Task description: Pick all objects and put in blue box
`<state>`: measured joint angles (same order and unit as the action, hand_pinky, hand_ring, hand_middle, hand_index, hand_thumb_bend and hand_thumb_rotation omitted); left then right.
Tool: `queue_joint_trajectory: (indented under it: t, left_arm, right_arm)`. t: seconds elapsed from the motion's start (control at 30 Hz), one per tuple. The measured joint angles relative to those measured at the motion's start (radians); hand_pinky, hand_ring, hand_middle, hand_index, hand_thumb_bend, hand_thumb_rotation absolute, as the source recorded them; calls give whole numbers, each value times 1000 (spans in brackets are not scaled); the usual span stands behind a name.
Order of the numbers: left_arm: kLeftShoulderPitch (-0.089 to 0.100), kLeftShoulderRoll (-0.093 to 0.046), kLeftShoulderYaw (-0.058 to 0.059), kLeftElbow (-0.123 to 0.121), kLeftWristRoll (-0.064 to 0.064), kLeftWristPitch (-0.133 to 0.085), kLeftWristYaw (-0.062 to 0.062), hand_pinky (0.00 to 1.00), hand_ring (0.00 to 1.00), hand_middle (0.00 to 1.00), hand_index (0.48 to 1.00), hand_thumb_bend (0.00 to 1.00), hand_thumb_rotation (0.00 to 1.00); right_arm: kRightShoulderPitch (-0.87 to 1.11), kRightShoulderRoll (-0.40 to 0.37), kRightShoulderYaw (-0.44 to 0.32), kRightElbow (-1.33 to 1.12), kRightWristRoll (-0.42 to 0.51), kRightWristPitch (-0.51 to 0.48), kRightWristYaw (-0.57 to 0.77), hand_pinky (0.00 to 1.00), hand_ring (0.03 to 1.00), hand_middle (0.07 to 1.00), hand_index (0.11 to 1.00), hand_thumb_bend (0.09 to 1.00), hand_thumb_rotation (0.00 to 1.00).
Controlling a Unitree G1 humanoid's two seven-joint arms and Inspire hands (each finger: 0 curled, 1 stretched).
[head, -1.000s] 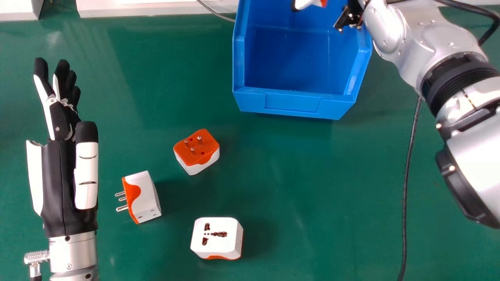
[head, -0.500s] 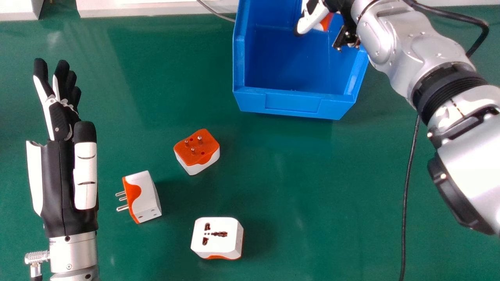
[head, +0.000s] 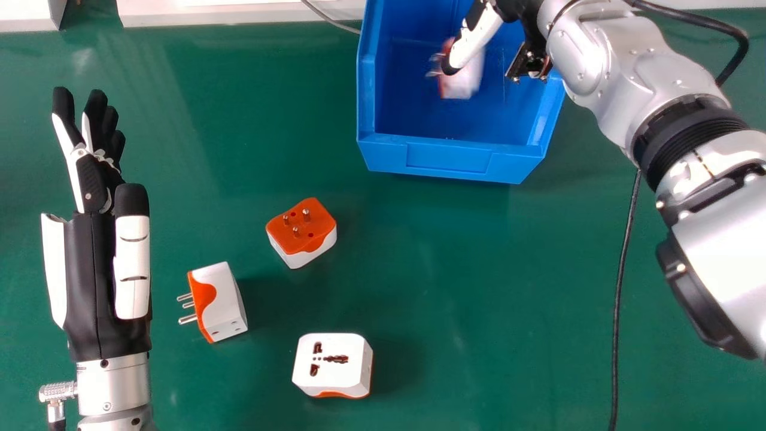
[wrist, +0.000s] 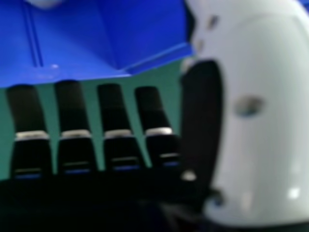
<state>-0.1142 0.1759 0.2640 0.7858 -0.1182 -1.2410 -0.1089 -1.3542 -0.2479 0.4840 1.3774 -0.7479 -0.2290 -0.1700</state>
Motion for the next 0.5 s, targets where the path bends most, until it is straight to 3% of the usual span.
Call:
queue_joint_trajectory:
  t: [0.17, 0.27, 0.4, 0.5]
  left_arm:
    - [0, 0, -1, 0, 0, 0, 1, 1000, 1000, 1000, 991, 547, 971]
    - [0, 1, 0, 0, 0, 0, 1, 1000, 1000, 1000, 991, 549, 970]
    - [4, 3, 2, -4, 0, -3, 2, 1000, 1000, 1000, 990, 552, 970]
    - [5, 3, 6, -3, 2, -8, 4, 1000, 1000, 1000, 989, 552, 969]
  right_arm:
    - [2, -7, -2, -2, 0, -24, -18, 539, 668, 743, 739, 943, 168]
    - [27, -29, -17, -27, 7, -99, -102, 527, 656, 739, 739, 943, 167]
    - [140, -71, -65, -129, 69, -309, -227, 499, 627, 718, 735, 923, 163]
    - [286, -111, -95, -267, 113, -458, -242, 474, 605, 702, 732, 907, 147]
